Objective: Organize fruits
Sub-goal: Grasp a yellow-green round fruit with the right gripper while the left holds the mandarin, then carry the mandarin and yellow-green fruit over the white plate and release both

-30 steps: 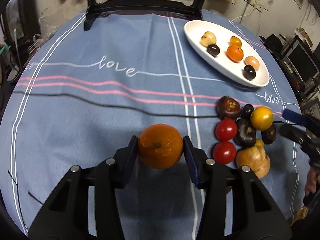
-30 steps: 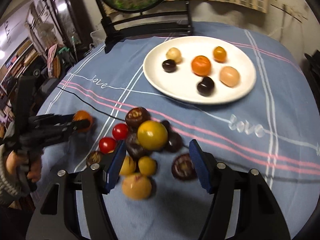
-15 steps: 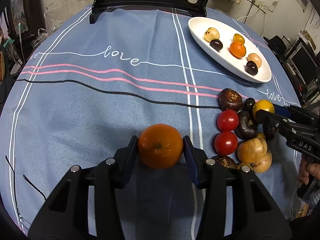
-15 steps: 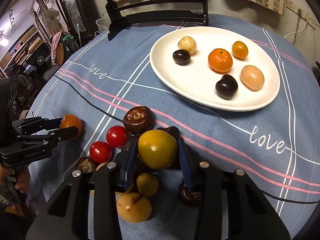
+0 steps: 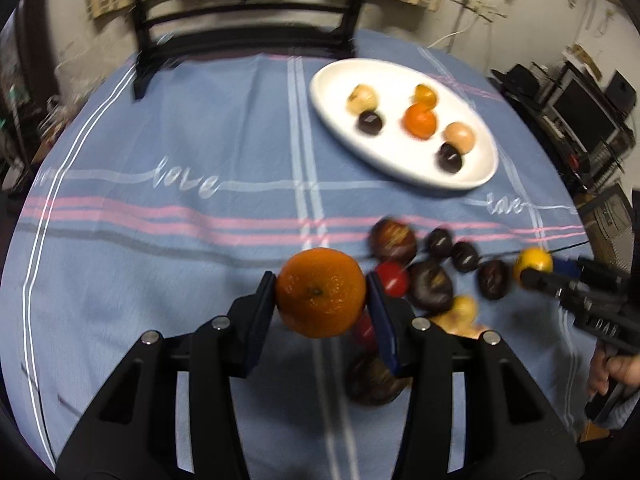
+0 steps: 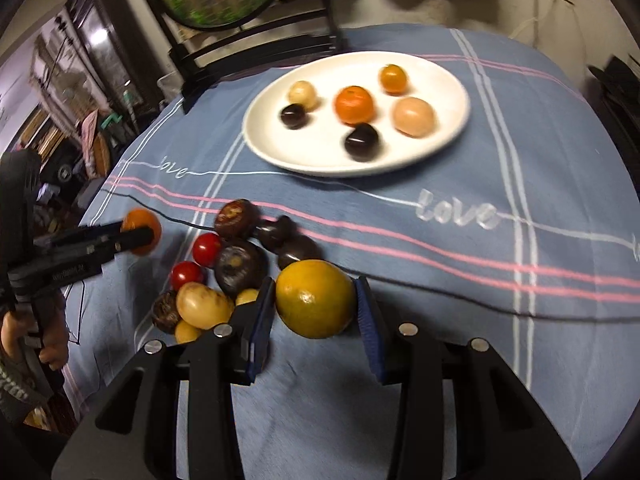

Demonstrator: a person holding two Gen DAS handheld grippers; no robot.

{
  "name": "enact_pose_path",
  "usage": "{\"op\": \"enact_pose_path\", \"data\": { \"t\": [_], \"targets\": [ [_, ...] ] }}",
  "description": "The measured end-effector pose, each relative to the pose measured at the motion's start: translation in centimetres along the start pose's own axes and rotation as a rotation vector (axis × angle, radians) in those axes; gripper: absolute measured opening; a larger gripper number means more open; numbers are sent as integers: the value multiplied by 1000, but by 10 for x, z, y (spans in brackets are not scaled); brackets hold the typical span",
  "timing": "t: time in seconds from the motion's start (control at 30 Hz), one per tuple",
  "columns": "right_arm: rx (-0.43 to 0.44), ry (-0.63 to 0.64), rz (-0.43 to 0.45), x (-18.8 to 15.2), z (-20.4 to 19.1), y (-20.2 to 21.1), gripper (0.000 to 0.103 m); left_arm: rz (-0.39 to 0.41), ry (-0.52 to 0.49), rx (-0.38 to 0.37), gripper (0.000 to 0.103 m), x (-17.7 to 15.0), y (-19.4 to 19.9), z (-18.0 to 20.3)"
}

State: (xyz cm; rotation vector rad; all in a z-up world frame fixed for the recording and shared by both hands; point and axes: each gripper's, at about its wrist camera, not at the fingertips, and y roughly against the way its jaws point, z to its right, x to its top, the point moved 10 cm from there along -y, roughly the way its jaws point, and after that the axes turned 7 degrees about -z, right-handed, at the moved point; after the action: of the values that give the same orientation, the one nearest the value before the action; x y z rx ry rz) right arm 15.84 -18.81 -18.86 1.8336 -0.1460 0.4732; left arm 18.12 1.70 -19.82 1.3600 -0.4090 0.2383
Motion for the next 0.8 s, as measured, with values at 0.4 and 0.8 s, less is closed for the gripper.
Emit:
{"op": "enact_pose_path", "data": {
  "t": [0.4, 0.8],
  "targets": [
    [-48, -43, 162, 93, 52, 31, 41, 49, -149, -41, 46, 106, -34, 73],
    [-40, -37, 157, 195, 81, -43, 41, -30, -153, -41, 47, 119, -94, 83]
  ]
}}
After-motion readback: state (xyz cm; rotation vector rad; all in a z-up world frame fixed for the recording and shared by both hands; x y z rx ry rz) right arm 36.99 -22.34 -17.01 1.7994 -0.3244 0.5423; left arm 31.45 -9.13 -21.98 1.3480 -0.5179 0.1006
